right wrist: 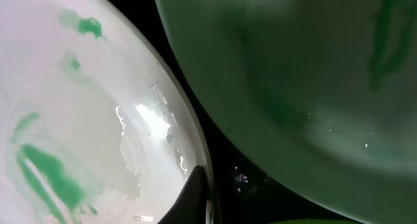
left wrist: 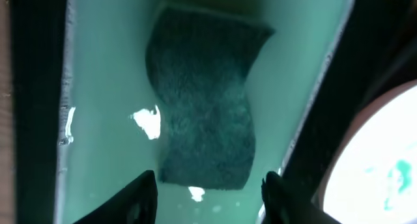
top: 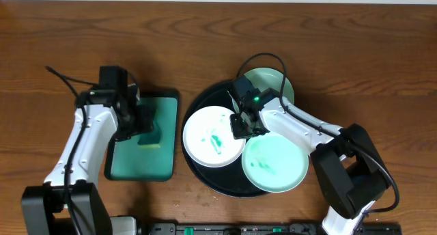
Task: Clean dirty plates on tray and stack at the side
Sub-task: 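Lower left gripper into the water tray and grasp the green sponge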
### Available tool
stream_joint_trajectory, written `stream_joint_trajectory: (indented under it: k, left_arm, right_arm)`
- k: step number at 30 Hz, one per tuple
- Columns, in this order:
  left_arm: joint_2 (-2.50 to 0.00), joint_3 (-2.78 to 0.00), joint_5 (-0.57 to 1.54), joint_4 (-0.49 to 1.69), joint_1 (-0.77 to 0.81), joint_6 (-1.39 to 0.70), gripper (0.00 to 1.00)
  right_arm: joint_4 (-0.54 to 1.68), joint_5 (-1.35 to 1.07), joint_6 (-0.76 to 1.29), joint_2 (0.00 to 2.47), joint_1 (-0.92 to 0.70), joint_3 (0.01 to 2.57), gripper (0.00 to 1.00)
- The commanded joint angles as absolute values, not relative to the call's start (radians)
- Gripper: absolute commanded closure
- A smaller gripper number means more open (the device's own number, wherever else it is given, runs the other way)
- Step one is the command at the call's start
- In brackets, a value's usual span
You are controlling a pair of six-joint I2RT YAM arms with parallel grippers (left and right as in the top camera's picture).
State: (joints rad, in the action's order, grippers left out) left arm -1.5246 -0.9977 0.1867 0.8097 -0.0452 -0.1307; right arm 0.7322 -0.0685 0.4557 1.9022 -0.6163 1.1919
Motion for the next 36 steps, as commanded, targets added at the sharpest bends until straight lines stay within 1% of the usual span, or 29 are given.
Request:
stream_joint_trajectory:
  k: [1,13,18,23,27,29,36]
  left_arm:
    - [-1.557,-0.941,0.202,0.756,-0.048,-0.148,0.49]
    - [-1.739,-0.920,0.202,0.638,-0.048,-0.181,0.52]
    - [-1.711,-0.928,0.202,0.647,-0.048,-0.181,0.54]
    - [-1.580,-0.929,0.201,0.690,-0.046,-0.180,0.54]
    - [-1.479,-0.929,0.201,0.717,-0.046,-0.180,0.46]
    - [-1.456,-0.929,0.201,0.713,-0.046,-0.179,0.44]
    - [-1.552,-0.926,0.202,0.644,-0.046,-0.177,0.44]
  right_arm:
    - [0.752,-0.081,0.449,1.916,-0.622,1.176,0.99]
    - [0.753,-0.087,0.448,1.916,-0.622,1.176,0.99]
    - [0.760,-0.087,0.448,1.916,-0.622,1.176,0.99]
    - [0.764,-0.087,0.448,1.916,-0.622,1.176,0.99]
    - [0.764,-0.087,0.448,1.916,-0.622,1.176,0.99]
    - [0.762,-0.087,0.448,1.916,-0.622,1.176,0.99]
    - [0.752,-0.088,0.448,1.916,-0.622,1.176,0.99]
